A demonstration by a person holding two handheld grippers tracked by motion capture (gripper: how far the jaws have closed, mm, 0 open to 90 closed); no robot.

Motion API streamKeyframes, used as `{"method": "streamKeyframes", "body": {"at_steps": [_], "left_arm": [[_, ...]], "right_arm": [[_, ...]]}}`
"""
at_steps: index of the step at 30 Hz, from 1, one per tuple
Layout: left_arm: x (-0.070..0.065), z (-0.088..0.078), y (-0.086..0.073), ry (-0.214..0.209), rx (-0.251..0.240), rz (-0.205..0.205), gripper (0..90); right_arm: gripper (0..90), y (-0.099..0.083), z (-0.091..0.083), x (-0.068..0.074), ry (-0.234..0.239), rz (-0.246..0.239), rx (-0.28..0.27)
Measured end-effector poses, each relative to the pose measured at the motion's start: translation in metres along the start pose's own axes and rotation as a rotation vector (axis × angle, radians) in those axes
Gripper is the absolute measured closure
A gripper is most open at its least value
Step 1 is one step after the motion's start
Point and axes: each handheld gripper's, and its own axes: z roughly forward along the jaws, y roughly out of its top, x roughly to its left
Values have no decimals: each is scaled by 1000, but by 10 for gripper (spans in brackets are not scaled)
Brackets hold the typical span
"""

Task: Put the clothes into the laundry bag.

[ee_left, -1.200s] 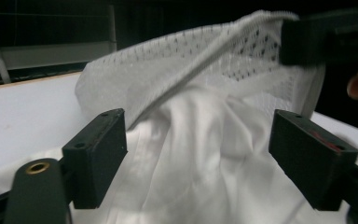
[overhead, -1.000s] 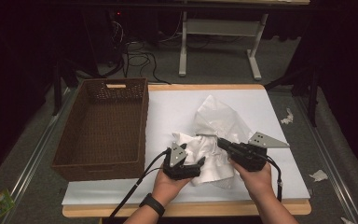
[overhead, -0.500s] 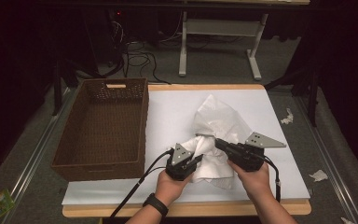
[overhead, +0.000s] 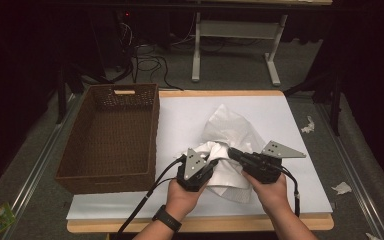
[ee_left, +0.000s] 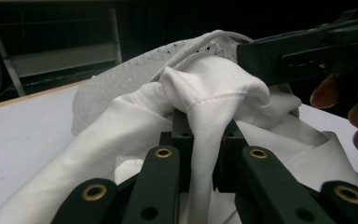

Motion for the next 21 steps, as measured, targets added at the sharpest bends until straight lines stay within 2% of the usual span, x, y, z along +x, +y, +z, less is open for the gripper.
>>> {"method": "streamKeyframes", "body": {"at_steps": [6, 10, 16, 21], "left_arm": [[-3, 40, -11, 16, 56, -14, 821], [-2, 60, -18, 34, 86, -21, 821], [3, 76, -26, 64, 112, -55, 820], [9, 85, -32, 96, 121, -56, 817]], "right_arm": [[895, -4, -2, -6, -10, 15, 12], [895, -5, -3, -6, -8, 17, 13], [895, -3, -4, -3, 13, 16, 2], [895, -1, -7, -3, 19, 23, -12]]}}
